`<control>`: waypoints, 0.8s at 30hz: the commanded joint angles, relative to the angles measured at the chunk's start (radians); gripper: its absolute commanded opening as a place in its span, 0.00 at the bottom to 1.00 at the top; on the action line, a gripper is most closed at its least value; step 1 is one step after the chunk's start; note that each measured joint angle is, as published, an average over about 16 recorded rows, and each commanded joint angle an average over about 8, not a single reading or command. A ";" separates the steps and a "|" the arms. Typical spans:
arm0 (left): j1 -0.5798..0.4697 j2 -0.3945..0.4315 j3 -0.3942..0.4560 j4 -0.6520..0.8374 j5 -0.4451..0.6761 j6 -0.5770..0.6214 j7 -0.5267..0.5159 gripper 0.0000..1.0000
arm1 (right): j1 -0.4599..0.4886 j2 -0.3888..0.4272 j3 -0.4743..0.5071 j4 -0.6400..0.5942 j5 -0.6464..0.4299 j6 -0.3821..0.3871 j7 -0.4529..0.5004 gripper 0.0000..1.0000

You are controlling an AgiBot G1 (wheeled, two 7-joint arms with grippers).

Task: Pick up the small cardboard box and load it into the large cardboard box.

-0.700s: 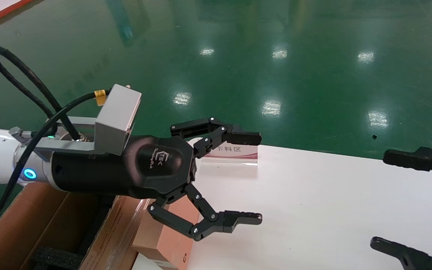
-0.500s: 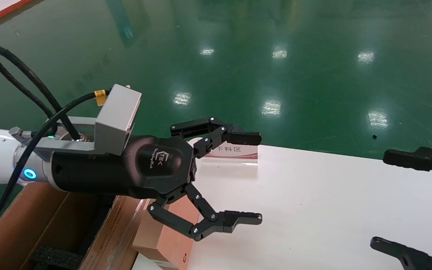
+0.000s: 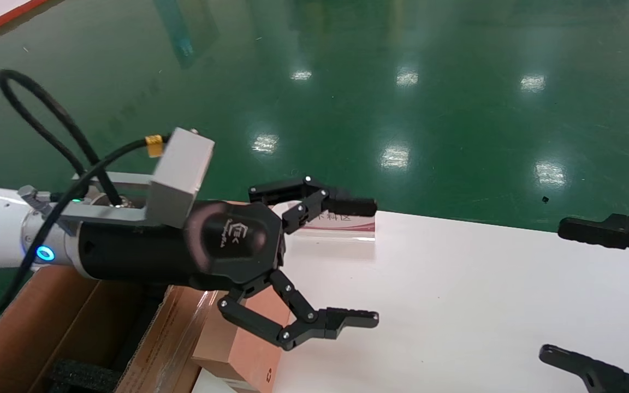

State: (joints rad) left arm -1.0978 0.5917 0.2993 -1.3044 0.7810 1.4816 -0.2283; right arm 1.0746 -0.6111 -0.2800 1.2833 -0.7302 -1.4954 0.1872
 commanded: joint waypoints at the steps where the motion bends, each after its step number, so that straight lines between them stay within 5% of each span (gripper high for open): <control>1: -0.003 -0.005 0.004 -0.007 0.011 -0.006 -0.009 1.00 | 0.000 0.000 0.000 0.000 0.000 0.000 0.000 1.00; 14: -0.279 -0.034 0.169 -0.045 0.342 0.057 -0.310 1.00 | 0.001 0.000 -0.001 0.000 0.001 0.000 -0.001 1.00; 24: -0.546 0.007 0.407 -0.051 0.567 0.099 -0.549 1.00 | 0.001 0.001 -0.002 0.000 0.001 0.000 -0.001 1.00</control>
State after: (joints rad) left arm -1.6376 0.5961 0.7060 -1.3538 1.3224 1.5773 -0.7722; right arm 1.0753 -0.6104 -0.2820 1.2828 -0.7290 -1.4950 0.1862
